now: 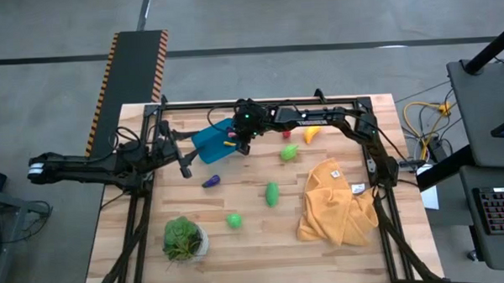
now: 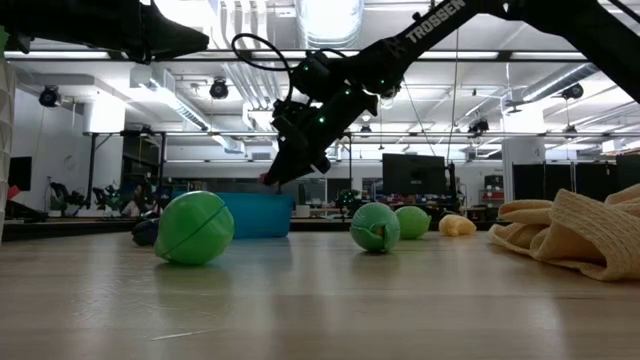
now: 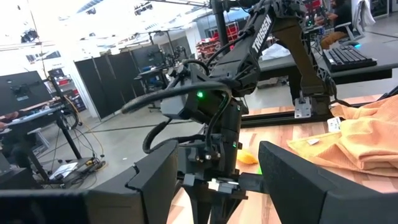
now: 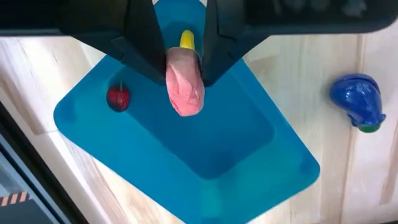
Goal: Pick and placing Produce into tupperware
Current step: Put the peach into the blue bin, then put the banana into the blue bin
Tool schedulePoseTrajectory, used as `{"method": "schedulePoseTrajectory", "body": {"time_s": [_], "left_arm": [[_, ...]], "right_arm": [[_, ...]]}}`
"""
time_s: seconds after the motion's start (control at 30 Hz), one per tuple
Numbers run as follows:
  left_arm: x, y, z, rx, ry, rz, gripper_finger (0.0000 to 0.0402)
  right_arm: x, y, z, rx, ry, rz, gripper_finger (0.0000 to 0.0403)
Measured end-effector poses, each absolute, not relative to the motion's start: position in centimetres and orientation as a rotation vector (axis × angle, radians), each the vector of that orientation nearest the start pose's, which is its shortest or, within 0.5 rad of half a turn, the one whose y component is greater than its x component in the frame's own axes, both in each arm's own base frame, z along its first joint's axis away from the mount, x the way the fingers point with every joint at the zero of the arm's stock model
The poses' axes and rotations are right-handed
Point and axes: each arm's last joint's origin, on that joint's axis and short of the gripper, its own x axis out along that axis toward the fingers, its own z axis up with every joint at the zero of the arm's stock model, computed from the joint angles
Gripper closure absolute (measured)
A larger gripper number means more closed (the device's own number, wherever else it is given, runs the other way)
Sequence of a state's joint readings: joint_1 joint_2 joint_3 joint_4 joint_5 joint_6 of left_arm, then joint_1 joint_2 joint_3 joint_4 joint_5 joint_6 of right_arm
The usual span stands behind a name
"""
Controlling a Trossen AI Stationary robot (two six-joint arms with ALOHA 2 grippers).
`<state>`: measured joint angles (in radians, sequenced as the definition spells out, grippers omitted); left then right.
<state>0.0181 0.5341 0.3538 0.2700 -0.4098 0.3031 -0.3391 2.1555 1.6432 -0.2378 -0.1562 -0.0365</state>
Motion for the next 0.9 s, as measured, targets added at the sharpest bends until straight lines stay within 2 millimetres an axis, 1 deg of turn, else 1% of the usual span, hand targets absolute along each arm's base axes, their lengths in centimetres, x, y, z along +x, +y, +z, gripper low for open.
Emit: {"method": "schedulePoseTrajectory", "body": {"time_s": [0.17,0.37,0.6,0.7,0.73,0.8,0.9], "left_arm": [[13.8,1.4,26.1,0.281,-0.023,0.438,0.0192],[13.8,1.4,26.1,0.281,-0.022,0.438,0.0192],[13.8,1.4,26.1,0.281,-0.024,0.438,0.0192],[13.8,1.4,26.1,0.281,-0.023,0.438,0.0192],[13.8,1.4,26.1,0.281,-0.023,0.438,0.0192],[13.8,1.4,26.1,0.281,-0.023,0.438,0.0192],[13.8,1.4,26.1,0.281,-0.022,0.438,0.0192]], "right_arm": [[45.2,-15.5,18.8,0.138,0.740,-0.155,0.0290],[45.2,-15.5,18.8,0.136,0.740,-0.155,0.0278],[45.2,-15.6,19.3,0.130,0.759,-0.151,0.0274],[45.3,-15.6,19.9,0.121,0.776,-0.144,0.0277],[45.3,-15.6,20.2,0.118,0.782,-0.133,0.0278],[45.2,-15.6,20.8,0.125,0.786,-0.053,0.0277],[44.8,-15.7,21.7,0.171,0.770,0.045,0.0265]]}}
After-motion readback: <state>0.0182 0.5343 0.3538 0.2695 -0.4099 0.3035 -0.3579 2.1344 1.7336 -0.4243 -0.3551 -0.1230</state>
